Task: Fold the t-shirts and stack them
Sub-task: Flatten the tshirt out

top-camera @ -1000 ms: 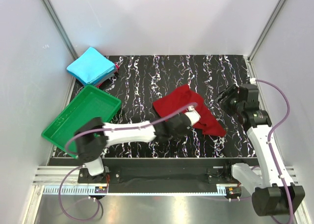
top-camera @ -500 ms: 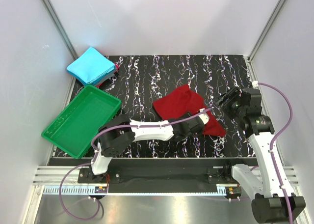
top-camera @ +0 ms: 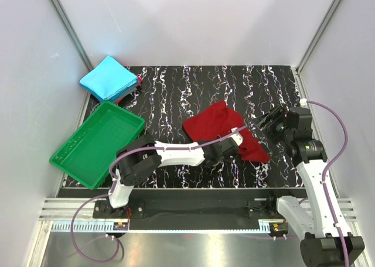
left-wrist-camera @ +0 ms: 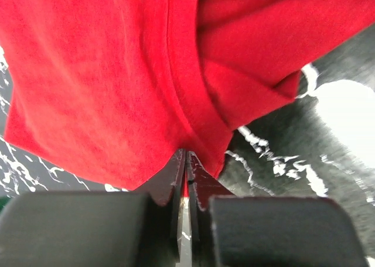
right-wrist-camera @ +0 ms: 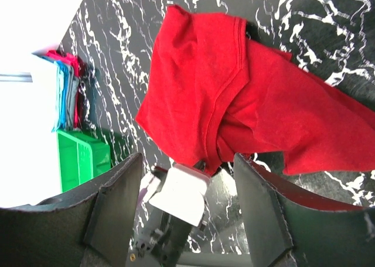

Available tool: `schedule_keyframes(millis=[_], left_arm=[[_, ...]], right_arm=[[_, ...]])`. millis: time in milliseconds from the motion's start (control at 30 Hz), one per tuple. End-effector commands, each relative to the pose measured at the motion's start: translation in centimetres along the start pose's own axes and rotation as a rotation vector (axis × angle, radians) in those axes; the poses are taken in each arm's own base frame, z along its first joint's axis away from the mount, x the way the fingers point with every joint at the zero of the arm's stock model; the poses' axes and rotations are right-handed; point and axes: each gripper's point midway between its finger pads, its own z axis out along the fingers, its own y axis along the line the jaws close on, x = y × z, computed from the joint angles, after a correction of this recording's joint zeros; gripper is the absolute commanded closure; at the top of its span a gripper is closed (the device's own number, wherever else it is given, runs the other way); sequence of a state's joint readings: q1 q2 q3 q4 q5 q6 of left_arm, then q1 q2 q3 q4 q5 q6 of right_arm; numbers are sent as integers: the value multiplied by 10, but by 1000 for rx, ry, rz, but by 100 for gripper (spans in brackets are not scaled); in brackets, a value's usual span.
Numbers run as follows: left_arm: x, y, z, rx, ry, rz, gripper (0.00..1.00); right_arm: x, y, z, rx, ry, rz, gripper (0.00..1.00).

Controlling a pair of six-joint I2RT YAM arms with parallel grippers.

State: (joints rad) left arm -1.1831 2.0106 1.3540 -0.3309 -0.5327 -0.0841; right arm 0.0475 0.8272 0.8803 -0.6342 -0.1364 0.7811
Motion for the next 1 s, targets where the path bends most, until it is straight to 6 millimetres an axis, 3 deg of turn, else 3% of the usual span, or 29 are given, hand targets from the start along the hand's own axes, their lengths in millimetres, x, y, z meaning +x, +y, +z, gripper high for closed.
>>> schedule_keyframes(millis=[0, 33, 100, 267, 433, 533, 700, 867, 967], left_arm=[[-21, 7, -18, 41, -83, -96, 82], [-26, 6, -23, 60, -104, -111, 63], [-20, 6, -23, 64, -106, -113, 53], [-13, 1, -17, 76, -90, -103, 48], [-17, -5, -27, 69, -120, -80, 47], [-18, -9, -28, 78, -127, -76, 50], [-8, -9, -12, 35, -91, -57, 56], [-5, 4, 1, -34, -69, -115, 79], [-11, 16, -2, -45, -80, -158, 100]], right_arm=[[8, 1, 0, -20, 30, 20, 29], [11, -3, 2, -12, 37, 23, 29], [12, -4, 1, -12, 37, 26, 29], [14, -5, 2, -17, 36, 33, 29], [14, -6, 5, -10, 41, 25, 29], [15, -7, 9, -6, 53, 24, 29], [16, -7, 10, -10, 55, 25, 29], [24, -12, 10, -9, 71, 45, 30], [44, -33, 16, 48, 115, 140, 31]])
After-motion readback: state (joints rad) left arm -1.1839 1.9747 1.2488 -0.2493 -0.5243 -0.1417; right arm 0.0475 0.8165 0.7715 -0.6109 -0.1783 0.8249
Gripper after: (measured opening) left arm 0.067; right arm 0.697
